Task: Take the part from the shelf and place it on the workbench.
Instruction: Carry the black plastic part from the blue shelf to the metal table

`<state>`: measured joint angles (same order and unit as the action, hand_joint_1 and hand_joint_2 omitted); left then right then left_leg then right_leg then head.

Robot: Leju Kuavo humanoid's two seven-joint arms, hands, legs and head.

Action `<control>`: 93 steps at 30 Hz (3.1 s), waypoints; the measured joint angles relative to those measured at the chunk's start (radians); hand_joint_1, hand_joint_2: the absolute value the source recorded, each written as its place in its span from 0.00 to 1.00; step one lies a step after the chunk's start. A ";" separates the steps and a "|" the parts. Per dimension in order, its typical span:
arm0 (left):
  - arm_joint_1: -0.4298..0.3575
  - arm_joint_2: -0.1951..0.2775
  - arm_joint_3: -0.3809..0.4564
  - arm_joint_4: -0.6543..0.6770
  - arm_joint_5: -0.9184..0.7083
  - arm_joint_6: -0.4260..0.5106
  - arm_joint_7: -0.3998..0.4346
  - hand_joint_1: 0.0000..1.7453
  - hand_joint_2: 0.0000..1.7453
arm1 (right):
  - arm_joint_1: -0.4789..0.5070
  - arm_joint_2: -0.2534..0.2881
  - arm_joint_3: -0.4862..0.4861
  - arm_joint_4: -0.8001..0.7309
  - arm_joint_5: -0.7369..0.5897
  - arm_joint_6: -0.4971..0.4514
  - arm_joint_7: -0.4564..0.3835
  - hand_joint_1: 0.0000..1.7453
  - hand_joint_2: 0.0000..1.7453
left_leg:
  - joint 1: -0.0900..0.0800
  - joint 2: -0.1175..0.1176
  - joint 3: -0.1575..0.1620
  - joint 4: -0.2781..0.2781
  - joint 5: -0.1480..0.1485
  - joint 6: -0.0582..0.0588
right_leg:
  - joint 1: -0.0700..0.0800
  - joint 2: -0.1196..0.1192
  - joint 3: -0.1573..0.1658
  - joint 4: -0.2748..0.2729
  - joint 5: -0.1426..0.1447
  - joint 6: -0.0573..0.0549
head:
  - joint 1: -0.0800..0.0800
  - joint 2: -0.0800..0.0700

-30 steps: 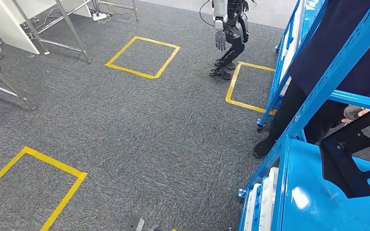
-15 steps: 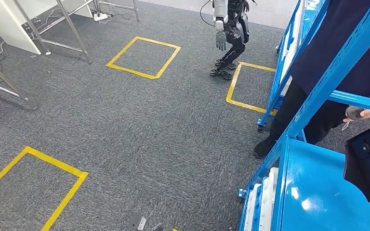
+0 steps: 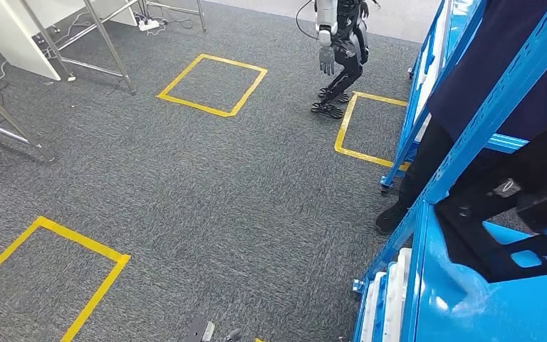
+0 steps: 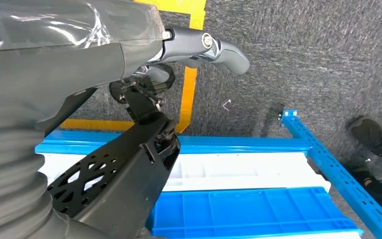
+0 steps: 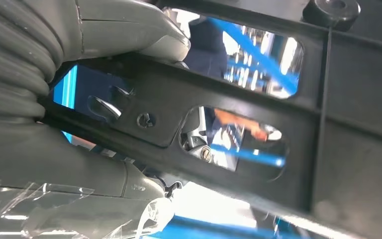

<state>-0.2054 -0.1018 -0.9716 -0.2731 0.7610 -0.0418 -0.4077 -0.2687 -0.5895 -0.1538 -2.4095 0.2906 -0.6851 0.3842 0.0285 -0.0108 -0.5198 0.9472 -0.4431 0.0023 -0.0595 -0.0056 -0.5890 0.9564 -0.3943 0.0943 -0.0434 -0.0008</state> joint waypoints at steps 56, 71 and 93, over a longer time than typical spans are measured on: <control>-0.016 0.001 -0.001 0.000 -0.063 -0.051 0.088 0.00 1.00 | -0.656 0.378 1.030 0.352 0.316 0.338 -0.155 1.00 1.00 | 0.000 0.000 -0.002 0.000 0.002 -0.002 | 0.000 0.000 -0.006 0.006 0.000 -0.001 | 0.000 0.000; -0.041 0.002 -0.009 0.000 -0.094 -0.071 0.133 0.00 1.00 | -0.728 0.634 1.218 0.594 0.294 0.370 -0.257 1.00 1.00 | 0.000 -0.001 -0.003 0.000 0.002 -0.003 | 0.000 0.000 -0.008 0.008 0.000 -0.001 | 0.000 0.000; -0.055 0.003 -0.011 0.000 -0.095 -0.072 0.136 0.00 1.00 | -0.735 0.759 1.297 0.723 0.313 0.347 -0.305 1.00 1.00 | -0.001 -0.001 -0.004 -0.004 0.010 0.016 | -0.008 -0.001 -0.013 0.010 -0.002 0.009 | 0.000 0.000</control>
<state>-0.2603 -0.0992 -0.9827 -0.2731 0.6664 -0.1138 -0.2713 -1.0040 0.1692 1.1435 -1.6864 0.6040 -0.3381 0.0793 0.0277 -0.0122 -0.5237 0.9432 -0.4336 0.0185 -0.0671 -0.0065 -0.6021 0.9665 -0.3964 0.1037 -0.0430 -0.0009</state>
